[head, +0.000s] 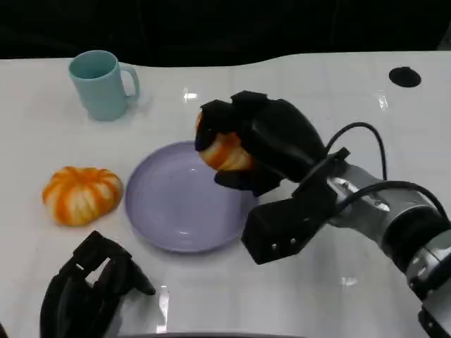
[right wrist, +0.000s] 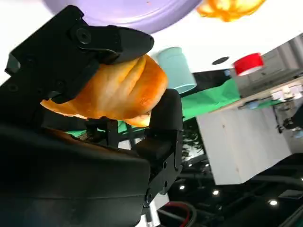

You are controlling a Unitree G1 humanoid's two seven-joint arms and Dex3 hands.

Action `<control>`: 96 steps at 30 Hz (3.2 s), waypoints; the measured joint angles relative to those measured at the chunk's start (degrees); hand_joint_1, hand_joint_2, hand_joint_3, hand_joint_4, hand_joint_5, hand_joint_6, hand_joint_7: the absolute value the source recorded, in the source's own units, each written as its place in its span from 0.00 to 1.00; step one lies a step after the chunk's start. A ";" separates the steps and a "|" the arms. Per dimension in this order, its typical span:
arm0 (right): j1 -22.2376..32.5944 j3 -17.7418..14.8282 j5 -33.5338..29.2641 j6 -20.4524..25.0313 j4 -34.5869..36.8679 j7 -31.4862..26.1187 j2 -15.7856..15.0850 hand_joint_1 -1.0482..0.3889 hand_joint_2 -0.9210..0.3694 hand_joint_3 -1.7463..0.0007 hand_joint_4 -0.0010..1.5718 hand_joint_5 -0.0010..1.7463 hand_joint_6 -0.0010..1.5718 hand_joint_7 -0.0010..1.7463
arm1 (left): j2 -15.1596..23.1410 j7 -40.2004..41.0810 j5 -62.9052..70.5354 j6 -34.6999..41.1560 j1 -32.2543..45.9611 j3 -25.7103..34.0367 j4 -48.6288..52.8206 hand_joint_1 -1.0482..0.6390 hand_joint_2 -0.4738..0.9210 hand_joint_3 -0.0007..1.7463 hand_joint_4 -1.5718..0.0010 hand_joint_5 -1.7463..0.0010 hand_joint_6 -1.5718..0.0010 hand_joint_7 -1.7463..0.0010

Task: Grasp the bread from the table and place it into the plate.

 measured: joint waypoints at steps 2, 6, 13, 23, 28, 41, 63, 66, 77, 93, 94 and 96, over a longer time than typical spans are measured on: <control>-0.30 0.00 0.05 0.26 0.04 1.34 1.44 0.61 0.36 0.36 0.57 1.00 0.45 1.00 | -0.01 0.00 0.03 -0.07 0.01 0.00 0.00 0.28 1.00 0.14 0.61 0.00 0.68 0.14; -0.71 -0.01 0.37 1.37 0.63 4.27 4.56 0.61 0.38 0.32 0.59 1.00 0.45 1.00 | -0.10 0.01 0.38 -0.14 0.03 -0.05 -0.02 0.27 1.00 0.14 0.61 0.00 0.67 0.14; -0.94 0.84 -0.14 5.38 3.64 4.82 8.69 0.63 0.39 0.31 0.59 1.00 0.45 1.00 | -0.23 0.02 0.60 -0.20 0.10 -0.07 -0.05 0.27 1.00 0.14 0.61 0.00 0.67 0.14; -0.96 2.80 -0.53 8.59 5.00 4.91 9.61 0.49 0.05 0.85 0.36 0.47 0.43 0.15 | -0.63 0.02 0.55 -0.15 0.25 -0.06 -0.23 0.28 1.00 0.14 0.61 0.00 0.67 0.14; -1.24 3.61 -0.63 10.78 4.77 9.76 9.42 0.30 0.00 0.84 0.17 0.20 0.26 0.01 | -0.63 0.01 0.47 -0.15 0.25 0.09 -0.23 0.29 1.00 0.15 0.61 0.00 0.67 0.15; -1.90 3.70 -0.43 10.94 2.41 14.54 8.45 0.17 0.00 0.75 0.05 0.11 0.17 0.00 | -0.64 0.00 0.43 0.22 0.22 0.14 -0.22 0.28 1.00 0.13 0.61 0.00 0.66 0.17; 9.06 -6.69 17.22 -3.07 -7.52 28.32 0.23 0.20 0.00 0.75 0.09 0.15 0.13 0.00 | -1.01 -0.01 0.30 -0.19 -0.23 0.09 0.42 0.28 1.00 0.14 0.60 0.00 0.68 0.12; 13.87 -11.39 28.32 -3.31 -11.40 38.74 0.17 0.21 0.00 0.76 0.13 0.18 0.17 0.02 | -1.05 0.00 0.42 -0.30 -0.24 0.07 0.43 0.28 1.00 0.14 0.60 0.00 0.68 0.11; 29.56 -26.07 63.51 13.16 -28.19 72.03 0.10 0.29 0.00 0.77 0.34 0.33 0.38 0.07 | -1.39 -0.03 0.39 0.21 -0.30 -0.01 0.37 0.29 1.00 0.15 0.60 0.00 0.68 0.13; 44.04 -37.99 76.92 40.51 -40.92 82.11 -4.18 0.33 0.00 0.75 0.32 0.97 0.31 0.78 | -1.56 0.15 0.59 0.65 0.08 -0.37 -1.28 0.27 1.00 0.13 0.60 0.00 0.67 0.13; 44.46 -38.46 77.74 42.64 -41.18 82.57 -4.62 0.34 0.00 0.74 0.35 0.99 0.32 0.82 | -1.55 0.20 0.60 0.80 0.18 -0.40 -1.57 0.27 1.00 0.13 0.60 0.00 0.67 0.13; 45.33 -39.82 78.82 45.80 -41.19 83.64 -5.33 0.35 0.00 0.73 0.38 1.00 0.32 0.87 | -1.53 0.32 0.57 0.94 0.40 -0.37 -1.94 0.27 1.00 0.12 0.60 0.00 0.68 0.12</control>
